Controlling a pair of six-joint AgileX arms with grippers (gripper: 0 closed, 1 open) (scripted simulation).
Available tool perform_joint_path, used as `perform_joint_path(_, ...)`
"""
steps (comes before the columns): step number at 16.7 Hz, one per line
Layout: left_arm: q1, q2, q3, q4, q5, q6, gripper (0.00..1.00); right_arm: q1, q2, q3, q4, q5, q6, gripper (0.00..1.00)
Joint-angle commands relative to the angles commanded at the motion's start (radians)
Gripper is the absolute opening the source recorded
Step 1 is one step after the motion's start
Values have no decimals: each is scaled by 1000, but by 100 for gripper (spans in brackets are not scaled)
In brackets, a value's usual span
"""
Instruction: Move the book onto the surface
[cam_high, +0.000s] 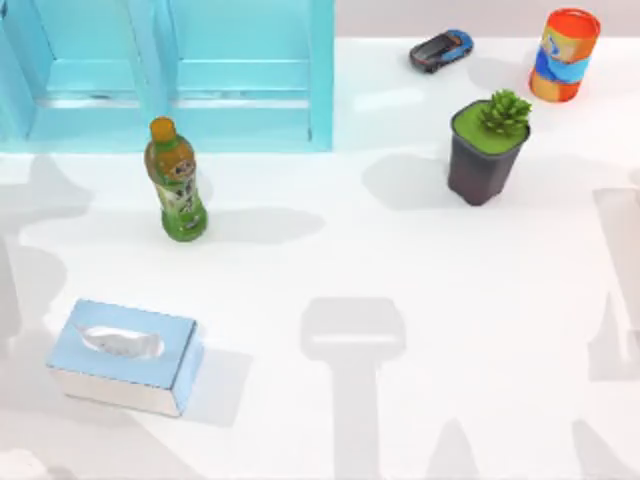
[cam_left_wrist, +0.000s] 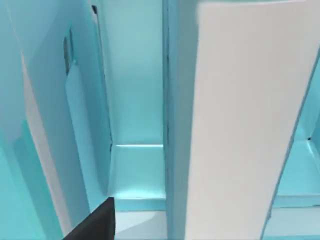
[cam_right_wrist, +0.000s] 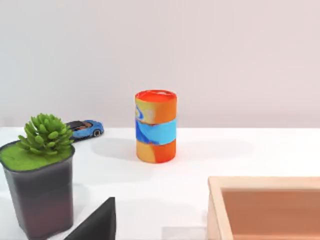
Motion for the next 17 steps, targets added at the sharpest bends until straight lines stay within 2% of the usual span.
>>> perform_joint_path(7, -46, 229, 264, -34, -39, -13, 100, 0, 0, 0, 0, 0, 0, 100)
perform_joint_path(12, -46, 247, 280, -36, -39, -12, 100, 0, 0, 0, 0, 0, 0, 100)
perform_joint_path(17, -46, 247, 280, -36, -39, -12, 62, 0, 0, 0, 0, 0, 0, 100)
